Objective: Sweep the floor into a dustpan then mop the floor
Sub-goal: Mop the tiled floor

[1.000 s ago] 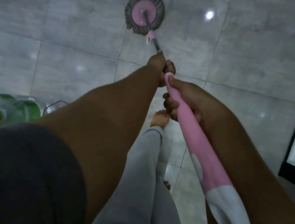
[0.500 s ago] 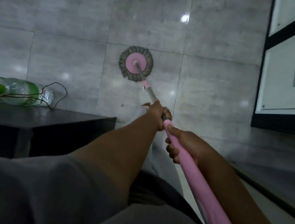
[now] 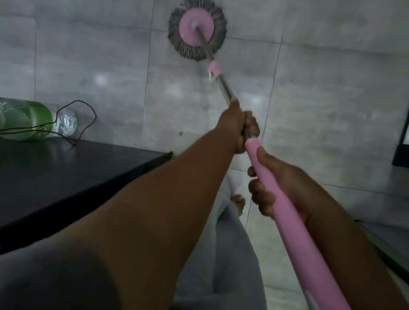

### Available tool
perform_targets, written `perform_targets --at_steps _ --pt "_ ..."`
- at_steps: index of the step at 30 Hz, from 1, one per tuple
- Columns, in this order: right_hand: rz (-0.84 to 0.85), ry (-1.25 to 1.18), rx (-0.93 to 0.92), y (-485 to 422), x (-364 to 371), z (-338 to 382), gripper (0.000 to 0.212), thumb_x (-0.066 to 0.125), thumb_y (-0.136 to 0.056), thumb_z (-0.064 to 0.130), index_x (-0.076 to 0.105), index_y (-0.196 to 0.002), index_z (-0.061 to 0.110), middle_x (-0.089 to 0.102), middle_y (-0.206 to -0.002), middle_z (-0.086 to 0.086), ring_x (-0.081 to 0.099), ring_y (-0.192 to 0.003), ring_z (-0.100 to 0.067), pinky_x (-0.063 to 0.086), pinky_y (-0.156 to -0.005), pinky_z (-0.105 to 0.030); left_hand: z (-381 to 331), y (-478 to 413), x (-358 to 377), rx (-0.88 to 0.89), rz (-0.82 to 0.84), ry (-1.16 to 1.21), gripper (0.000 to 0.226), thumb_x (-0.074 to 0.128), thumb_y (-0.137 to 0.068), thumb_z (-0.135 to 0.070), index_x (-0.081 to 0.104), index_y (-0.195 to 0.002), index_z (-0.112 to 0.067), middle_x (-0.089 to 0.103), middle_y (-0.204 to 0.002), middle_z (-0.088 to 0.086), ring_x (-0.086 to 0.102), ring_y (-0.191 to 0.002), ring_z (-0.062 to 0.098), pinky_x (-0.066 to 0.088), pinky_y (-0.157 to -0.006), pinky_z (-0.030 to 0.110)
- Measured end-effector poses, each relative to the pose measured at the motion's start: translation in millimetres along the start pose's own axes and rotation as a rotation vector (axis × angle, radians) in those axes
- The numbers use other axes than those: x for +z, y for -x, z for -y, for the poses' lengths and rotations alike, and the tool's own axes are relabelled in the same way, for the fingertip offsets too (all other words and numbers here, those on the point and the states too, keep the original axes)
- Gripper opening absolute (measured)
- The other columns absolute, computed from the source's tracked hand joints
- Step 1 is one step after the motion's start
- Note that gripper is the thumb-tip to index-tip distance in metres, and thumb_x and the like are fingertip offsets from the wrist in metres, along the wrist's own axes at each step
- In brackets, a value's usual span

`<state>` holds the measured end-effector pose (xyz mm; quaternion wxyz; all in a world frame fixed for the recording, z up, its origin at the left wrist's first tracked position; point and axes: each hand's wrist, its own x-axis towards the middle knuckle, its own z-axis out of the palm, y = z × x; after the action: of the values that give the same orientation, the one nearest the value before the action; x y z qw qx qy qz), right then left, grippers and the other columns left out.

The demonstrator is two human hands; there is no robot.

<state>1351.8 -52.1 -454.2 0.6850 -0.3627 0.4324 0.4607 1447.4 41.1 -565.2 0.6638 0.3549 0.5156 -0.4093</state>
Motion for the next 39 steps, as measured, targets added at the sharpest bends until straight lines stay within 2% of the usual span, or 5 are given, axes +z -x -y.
perform_targets --at_steps 12,20,26,30,39 --pt "0.02 0.065 -0.136 -96 46 149 0.042 0.053 -0.094 0.052 0.052 -0.084 0.011 0.042 -0.061 0.004 0.037 -0.038 -0.003 0.034 -0.035 -0.013 -158 -56 42 0.208 -0.02 0.039 0.05 0.041 -0.103 -0.049 0.04 -0.066 -0.014 0.036 -0.043 -0.004 0.035 -0.028 0.007 0.027 -0.034 0.009" --pt "0.07 -0.043 -0.118 -93 34 102 0.04 0.055 -0.093 0.051 0.051 -0.087 0.012 0.042 -0.061 0.004 0.039 -0.037 -0.003 0.035 -0.035 -0.014 19 -132 -103 0.217 -0.477 -1.169 0.041 0.022 -0.108 -0.013 0.029 -0.149 -0.005 0.03 -0.156 0.009 0.03 -0.143 0.02 0.022 -0.117 0.034" --pt "0.051 -0.094 -0.151 -47 -19 -14 0.041 0.059 -0.091 0.051 0.053 -0.087 0.01 0.047 -0.058 0.001 0.043 -0.036 -0.006 0.037 -0.034 -0.016 63 -83 -67 0.15 -0.361 -0.665 0.036 0.018 -0.11 -0.014 0.052 -0.112 -0.003 0.046 -0.138 0.026 0.045 -0.129 0.034 0.033 -0.11 0.036" --pt "0.018 -0.123 -0.141 6 -56 -130 0.043 0.058 -0.09 0.053 0.053 -0.09 0.01 0.047 -0.06 0.0 0.042 -0.037 -0.007 0.037 -0.034 -0.017 119 -1 -16 0.128 0.025 -0.248 0.057 0.031 -0.106 -0.049 0.031 -0.059 -0.015 0.037 -0.04 0.003 0.034 -0.028 0.014 0.026 -0.031 0.016" --pt "-0.047 -0.31 -0.042 123 -109 -372 0.046 0.062 -0.082 0.053 0.053 -0.092 0.009 0.047 -0.06 -0.004 0.042 -0.036 -0.011 0.038 -0.033 -0.021 367 79 -92 -0.057 -0.014 -0.313 0.053 0.037 -0.103 -0.053 0.034 -0.065 -0.016 0.029 -0.048 -0.002 0.027 -0.028 0.008 0.022 -0.033 0.011"
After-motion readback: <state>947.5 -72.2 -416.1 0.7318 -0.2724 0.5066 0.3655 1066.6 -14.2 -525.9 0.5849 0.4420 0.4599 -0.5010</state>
